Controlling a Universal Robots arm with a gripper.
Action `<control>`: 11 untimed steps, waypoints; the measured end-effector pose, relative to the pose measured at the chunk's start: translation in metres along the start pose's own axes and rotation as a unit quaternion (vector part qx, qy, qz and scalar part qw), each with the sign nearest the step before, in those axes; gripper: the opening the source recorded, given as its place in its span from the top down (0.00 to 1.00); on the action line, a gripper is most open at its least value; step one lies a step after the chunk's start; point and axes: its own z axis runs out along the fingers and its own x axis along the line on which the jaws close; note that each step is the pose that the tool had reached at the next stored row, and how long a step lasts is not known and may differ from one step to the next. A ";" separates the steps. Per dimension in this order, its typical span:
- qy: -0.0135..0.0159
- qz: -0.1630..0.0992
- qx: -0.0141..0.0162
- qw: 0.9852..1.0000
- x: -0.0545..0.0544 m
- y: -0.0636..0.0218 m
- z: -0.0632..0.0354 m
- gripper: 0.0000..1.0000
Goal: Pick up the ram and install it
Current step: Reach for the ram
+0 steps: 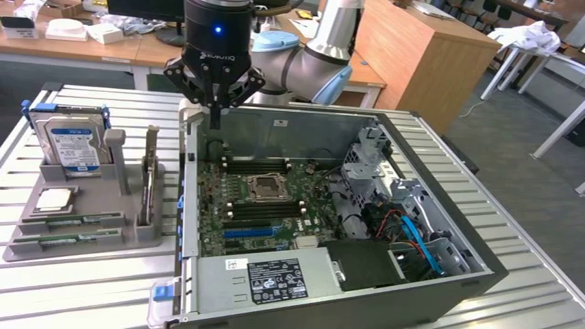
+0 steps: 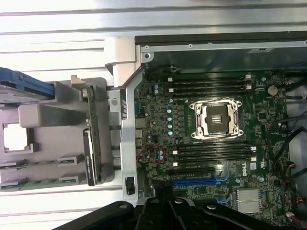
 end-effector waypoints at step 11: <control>0.000 0.000 0.000 1.000 0.011 -0.0009 -0.0003 0.90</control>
